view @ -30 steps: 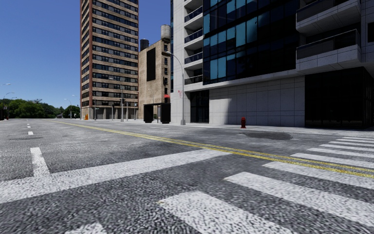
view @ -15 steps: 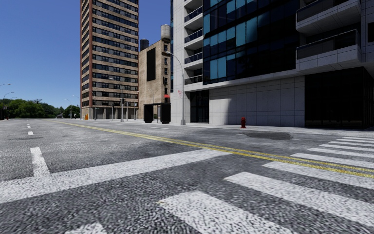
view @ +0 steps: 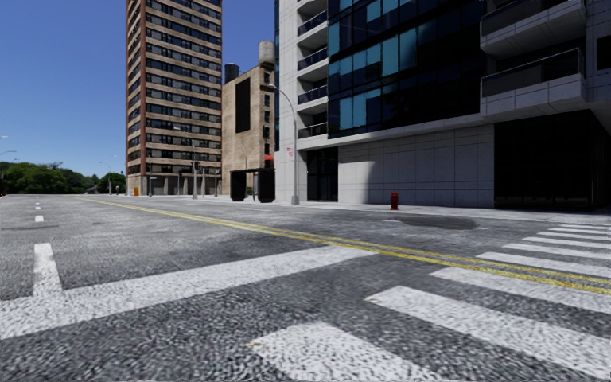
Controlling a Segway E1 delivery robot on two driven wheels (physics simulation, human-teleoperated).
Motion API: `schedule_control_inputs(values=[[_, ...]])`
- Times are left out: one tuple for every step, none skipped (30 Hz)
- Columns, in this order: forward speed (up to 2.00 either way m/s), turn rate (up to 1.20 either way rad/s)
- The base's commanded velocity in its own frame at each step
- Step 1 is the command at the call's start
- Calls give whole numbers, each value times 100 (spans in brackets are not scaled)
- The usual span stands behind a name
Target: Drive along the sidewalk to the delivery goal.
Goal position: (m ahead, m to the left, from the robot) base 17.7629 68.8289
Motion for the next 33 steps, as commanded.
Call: schedule_control_inputs(values=[[51, -39], [51, -39], [53, -44], [58, -45], [62, -46], [64, -46], [64, -46], [65, -51], [66, -64], [66, -69], [66, -69], [67, -70], [67, -70], [67, -70], [67, -67], [67, -67], [66, -66], [66, -66], [66, -66], [66, -66], [68, -66], [72, -66], [78, -66], [82, -66], [82, -66], [87, -66], [91, -66], [93, -66], [93, -66], [94, -66], [95, -66], [96, -66], [96, -66]])
